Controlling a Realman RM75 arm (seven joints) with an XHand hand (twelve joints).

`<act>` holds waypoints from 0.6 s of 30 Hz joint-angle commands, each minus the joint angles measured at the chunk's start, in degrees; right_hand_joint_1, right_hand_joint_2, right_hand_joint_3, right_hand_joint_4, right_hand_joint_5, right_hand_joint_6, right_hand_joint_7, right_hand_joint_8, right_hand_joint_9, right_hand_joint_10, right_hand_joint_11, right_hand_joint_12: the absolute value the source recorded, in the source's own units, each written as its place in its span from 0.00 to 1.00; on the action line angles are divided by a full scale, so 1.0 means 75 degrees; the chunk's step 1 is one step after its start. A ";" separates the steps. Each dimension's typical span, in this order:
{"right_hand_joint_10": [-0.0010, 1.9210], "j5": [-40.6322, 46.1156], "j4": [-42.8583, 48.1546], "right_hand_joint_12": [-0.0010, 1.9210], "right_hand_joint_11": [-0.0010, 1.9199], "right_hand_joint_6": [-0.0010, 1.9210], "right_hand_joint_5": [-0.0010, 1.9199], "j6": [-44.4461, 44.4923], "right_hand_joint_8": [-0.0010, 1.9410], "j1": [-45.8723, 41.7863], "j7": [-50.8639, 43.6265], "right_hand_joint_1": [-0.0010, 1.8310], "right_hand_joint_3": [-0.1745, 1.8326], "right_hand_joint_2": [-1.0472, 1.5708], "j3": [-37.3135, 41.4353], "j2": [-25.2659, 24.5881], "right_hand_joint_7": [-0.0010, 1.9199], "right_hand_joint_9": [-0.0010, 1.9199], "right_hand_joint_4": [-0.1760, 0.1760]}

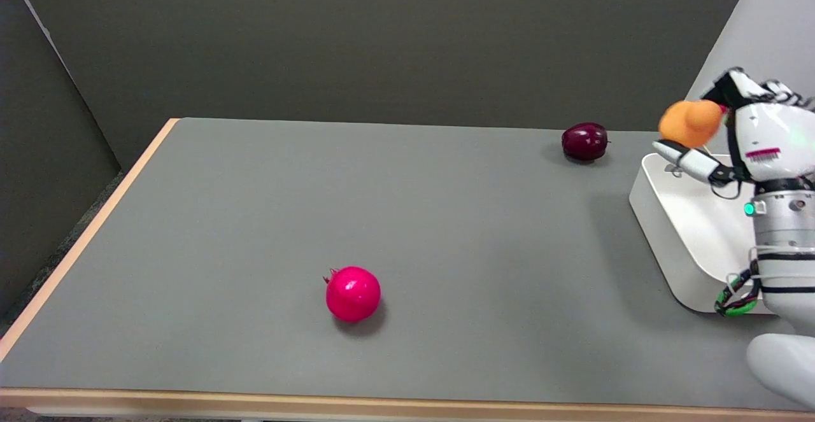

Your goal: Place the yellow duck into the white box.

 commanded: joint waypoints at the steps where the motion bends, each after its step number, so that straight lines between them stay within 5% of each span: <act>1: 0.89 0.2581 -0.2004 1.00 0.23 0.78 0.25 0.0018 0.76 0.0165 -0.0488 0.72 0.09 0.89 -0.0515 0.0045 0.39 0.36 0.00; 18: 0.89 0.2572 -0.2349 0.99 0.21 0.78 0.25 -0.0427 0.77 0.0797 0.0125 0.72 0.09 0.89 -0.1155 0.0170 0.39 0.35 0.00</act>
